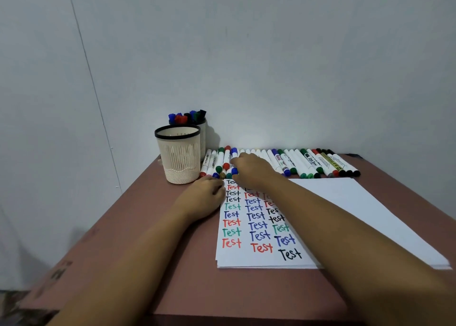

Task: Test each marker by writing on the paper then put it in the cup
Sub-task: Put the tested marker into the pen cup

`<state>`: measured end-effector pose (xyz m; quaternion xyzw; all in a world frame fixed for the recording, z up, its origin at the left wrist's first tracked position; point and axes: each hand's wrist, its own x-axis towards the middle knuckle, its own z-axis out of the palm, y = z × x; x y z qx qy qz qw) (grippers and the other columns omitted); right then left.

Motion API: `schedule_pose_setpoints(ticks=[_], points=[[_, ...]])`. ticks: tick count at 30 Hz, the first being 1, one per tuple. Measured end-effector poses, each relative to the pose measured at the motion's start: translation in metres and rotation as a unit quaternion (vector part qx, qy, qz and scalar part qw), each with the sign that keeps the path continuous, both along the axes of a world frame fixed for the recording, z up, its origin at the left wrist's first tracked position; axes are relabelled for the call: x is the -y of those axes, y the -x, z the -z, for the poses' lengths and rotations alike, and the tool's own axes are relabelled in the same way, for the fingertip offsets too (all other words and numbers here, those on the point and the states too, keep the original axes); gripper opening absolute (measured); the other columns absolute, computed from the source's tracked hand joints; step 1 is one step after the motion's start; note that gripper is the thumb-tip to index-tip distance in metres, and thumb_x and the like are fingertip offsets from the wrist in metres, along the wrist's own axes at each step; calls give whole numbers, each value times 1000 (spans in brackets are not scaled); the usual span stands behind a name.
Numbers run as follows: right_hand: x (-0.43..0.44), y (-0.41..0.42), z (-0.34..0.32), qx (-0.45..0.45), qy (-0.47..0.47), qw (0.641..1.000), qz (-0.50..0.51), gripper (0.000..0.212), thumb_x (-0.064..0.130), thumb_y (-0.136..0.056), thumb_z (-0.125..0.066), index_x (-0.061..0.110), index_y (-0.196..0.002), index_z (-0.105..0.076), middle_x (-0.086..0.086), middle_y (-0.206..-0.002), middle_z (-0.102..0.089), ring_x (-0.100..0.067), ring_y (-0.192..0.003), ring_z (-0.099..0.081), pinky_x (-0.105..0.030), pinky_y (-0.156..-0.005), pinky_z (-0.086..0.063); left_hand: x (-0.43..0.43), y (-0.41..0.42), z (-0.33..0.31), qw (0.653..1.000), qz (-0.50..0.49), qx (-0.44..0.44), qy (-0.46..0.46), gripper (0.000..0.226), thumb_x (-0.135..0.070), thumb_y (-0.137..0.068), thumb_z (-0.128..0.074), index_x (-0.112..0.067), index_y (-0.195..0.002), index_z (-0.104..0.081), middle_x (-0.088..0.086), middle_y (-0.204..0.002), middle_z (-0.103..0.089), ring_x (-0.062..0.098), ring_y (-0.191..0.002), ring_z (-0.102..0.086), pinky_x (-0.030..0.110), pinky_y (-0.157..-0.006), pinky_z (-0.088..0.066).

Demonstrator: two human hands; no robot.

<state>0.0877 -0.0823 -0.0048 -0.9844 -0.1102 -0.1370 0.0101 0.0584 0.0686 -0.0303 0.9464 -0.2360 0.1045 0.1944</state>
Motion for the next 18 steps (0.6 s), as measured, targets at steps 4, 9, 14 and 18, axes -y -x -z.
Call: schedule_pose_setpoints(ticks=[4,9,14,18], points=[[-5,-10,7,29,13,999,29,31,13,-95,-47,11,-125,-54,-11,-119,-56,-28,-107,-54,-36,-83,-44,0,-1,0,1000,1,7,-3,36,-27,-98,-39,-10,-125,-57,8,-127,-54,18,-113,-49,27,-94,-37],[-4,-12,10,81,23,996,28,26,14,-96,-44,10,-118,-57,-10,-113,-60,-27,-104,-54,-35,-77,-39,0,-2,1,1000,3,10,0,36,-27,-98,-40,-8,-122,-59,9,-125,-55,19,-111,-50,28,-92,-40],[14,1,-9,113,-144,983,35,30,19,-97,-43,6,-119,-60,-13,-109,-66,-30,-99,-59,-35,-76,-47,0,-4,1,1000,-7,10,25,36,-24,-99,-37,-9,-123,-59,11,-119,-60,21,-103,-53,30,-86,-42],[34,31,-20,128,-355,926,30,29,17,-95,-48,8,-119,-63,-10,-96,-68,-16,-71,-56,-24,-66,-47,3,-2,-2,997,-7,50,66,37,-20,-98,-39,-10,-132,-52,12,-127,-56,24,-111,-52,29,-93,-39]])
